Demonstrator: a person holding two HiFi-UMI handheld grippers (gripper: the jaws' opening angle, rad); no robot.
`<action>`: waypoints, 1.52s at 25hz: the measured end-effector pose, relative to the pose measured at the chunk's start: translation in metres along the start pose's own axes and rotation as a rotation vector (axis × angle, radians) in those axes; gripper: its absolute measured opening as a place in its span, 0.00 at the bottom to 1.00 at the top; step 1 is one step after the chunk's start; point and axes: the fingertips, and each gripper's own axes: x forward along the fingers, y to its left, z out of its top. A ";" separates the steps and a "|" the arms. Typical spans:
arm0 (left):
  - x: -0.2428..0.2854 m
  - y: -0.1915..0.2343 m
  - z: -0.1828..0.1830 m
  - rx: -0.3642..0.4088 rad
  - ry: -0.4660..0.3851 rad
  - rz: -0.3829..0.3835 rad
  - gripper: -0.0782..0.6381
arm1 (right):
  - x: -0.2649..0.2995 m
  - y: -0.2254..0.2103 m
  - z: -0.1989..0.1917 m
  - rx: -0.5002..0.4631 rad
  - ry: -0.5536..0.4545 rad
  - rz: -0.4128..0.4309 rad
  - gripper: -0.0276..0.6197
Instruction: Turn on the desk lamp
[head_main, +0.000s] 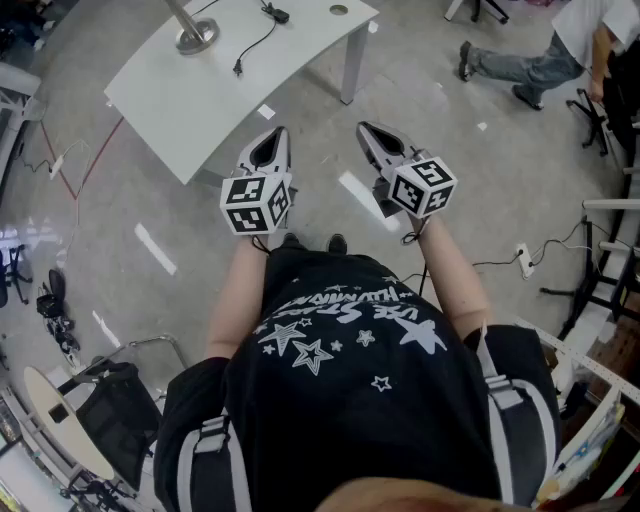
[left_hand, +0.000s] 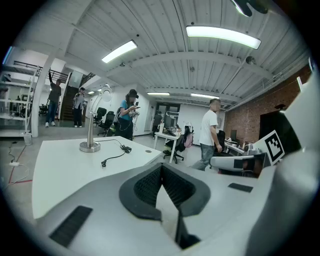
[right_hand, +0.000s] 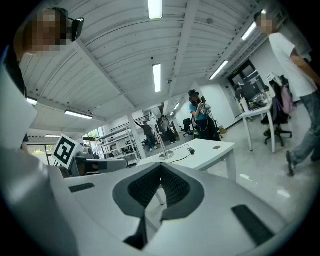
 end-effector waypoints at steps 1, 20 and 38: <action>0.003 -0.003 0.000 0.001 0.000 0.000 0.12 | -0.002 -0.003 0.002 0.005 -0.006 -0.001 0.05; 0.079 -0.005 0.017 0.006 -0.012 -0.018 0.12 | 0.006 -0.065 0.026 0.012 -0.031 -0.055 0.05; 0.195 0.074 0.061 -0.054 -0.012 -0.003 0.12 | 0.124 -0.118 0.091 -0.048 0.010 -0.050 0.05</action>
